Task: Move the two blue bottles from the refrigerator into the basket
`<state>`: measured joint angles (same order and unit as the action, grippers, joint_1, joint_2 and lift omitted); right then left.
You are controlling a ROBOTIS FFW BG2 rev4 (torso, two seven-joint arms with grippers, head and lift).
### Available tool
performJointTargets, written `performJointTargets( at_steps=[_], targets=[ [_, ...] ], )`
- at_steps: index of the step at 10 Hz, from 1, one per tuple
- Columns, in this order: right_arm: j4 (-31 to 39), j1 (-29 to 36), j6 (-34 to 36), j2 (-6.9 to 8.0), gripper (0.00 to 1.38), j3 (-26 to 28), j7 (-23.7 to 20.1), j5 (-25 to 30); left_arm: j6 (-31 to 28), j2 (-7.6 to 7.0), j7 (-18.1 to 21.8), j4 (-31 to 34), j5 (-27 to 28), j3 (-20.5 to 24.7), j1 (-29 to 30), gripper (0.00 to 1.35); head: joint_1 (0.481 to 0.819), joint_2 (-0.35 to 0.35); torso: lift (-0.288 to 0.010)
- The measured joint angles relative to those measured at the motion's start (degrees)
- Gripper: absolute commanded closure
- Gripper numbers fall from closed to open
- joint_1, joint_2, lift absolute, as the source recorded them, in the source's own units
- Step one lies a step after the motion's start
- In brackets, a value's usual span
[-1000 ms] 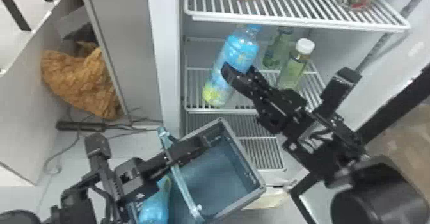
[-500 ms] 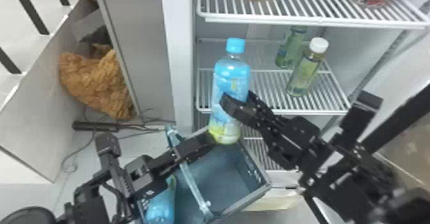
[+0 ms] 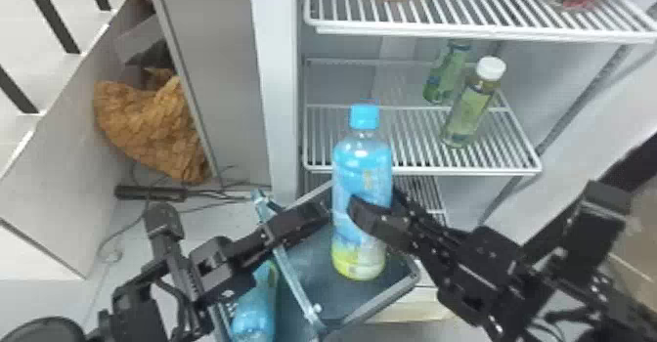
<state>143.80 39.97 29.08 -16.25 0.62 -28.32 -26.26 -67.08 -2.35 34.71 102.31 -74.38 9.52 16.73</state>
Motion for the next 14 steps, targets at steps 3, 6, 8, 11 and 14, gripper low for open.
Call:
performJointTargets(
  at_steps=[3,6,8,11,14],
  targets=[
    [-0.3,2.0,0.6,0.21,0.48,2.1,-0.7,2.9,0.0,0.03,0.0,0.2,0.0,0.1,0.0,1.20,0.695,-0.103,-0.220],
    [-4.8,-0.3,0.7,0.50,0.12,2.2,-2.7,2.0,0.0,0.20,0.1,0.3,0.0,0.2,0.0,1.20,0.695,-0.113,-0.220],
    [-6.0,-0.6,0.2,0.69,0.12,2.2,-2.9,0.7,0.0,0.25,0.1,0.3,0.0,0.3,0.1,1.20,0.695,-0.110,-0.220],
    [-7.1,-0.3,-4.7,1.10,0.12,3.8,-3.1,-0.1,0.0,0.33,0.0,0.3,0.0,0.3,0.1,1.20,0.695,-0.126,-0.220],
    [-12.4,2.5,-19.0,2.06,0.12,6.6,-3.5,-0.1,0.0,0.33,0.0,0.3,0.0,0.4,0.4,1.20,0.695,-0.198,-0.220]
  ],
)
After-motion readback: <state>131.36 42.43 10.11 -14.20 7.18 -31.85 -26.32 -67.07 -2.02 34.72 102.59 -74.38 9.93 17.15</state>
